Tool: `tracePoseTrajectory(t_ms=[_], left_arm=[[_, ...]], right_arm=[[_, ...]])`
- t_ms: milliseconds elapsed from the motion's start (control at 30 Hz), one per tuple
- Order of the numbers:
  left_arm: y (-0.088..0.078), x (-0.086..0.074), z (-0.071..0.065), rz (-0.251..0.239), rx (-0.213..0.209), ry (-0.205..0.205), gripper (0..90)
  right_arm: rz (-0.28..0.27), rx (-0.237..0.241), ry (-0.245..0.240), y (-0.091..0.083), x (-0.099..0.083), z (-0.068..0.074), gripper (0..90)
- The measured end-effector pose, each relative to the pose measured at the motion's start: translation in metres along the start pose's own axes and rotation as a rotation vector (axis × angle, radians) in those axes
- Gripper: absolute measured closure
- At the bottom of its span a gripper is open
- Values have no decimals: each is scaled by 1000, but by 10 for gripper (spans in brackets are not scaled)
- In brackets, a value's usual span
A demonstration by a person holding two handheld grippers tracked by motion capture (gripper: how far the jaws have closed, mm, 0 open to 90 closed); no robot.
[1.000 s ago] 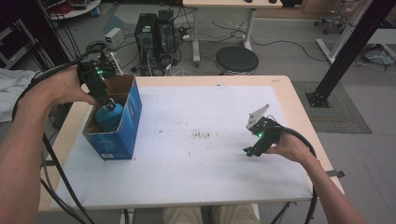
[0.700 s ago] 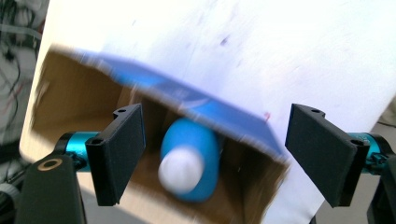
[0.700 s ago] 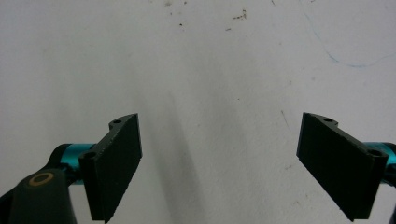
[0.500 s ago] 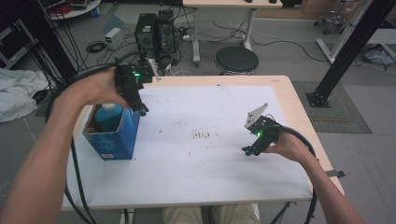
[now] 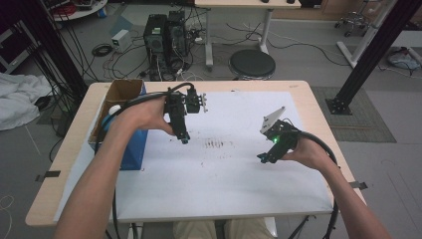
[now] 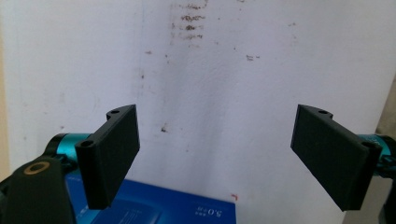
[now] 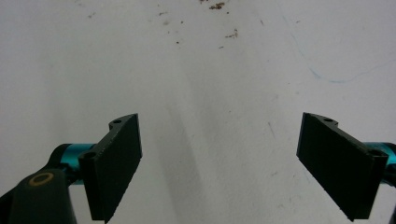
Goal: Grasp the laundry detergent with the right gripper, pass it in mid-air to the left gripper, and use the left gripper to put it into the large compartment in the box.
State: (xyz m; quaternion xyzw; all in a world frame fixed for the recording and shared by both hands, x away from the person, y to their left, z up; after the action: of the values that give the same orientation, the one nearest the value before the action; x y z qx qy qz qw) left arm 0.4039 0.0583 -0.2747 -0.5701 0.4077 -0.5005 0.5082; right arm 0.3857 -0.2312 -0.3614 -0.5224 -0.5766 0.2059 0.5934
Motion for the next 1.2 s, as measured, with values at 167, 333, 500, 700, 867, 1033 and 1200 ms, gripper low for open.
tracePoseTrajectory(t_ms=[167, 333, 500, 700, 867, 1033, 1200], left_arm=[[22, 3, 0, -6, -11, -11, 156], [38, 4, -2, -3, -19, -16, 156], [42, 2, -4, -10, -22, -10, 156], [39, 3, -4, -23, -19, -12, 156], [40, 4, -5, -12, -18, -10, 156], [41, 5, -6, -13, -24, -8, 156], [41, 6, -8, -12, -21, -6, 156]], right_arm=[[6, -7, -17, -5, 7, -2, 132], [10, -15, -20, -7, 14, -5, 132], [-3, -12, -4, -7, 18, -6, 132], [9, -10, -15, -3, 20, -3, 133], [5, -9, -16, -3, 20, -4, 132], [3, -11, -14, -5, 18, -5, 132], [3, -17, -8, -8, 17, -5, 132]])
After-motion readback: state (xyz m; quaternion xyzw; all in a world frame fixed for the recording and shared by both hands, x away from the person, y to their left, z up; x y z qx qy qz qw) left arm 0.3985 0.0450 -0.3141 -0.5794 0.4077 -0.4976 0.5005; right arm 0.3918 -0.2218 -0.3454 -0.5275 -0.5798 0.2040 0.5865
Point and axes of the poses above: each handheld gripper's, and its own axes: y roughly forward along the jaws, x roughly out of its top, z roughly to its left, the point moved 1 cm from there along y, roughly forward along the jaws, and after that the axes turned 6 degrees about -x, right-handed, at the moved point
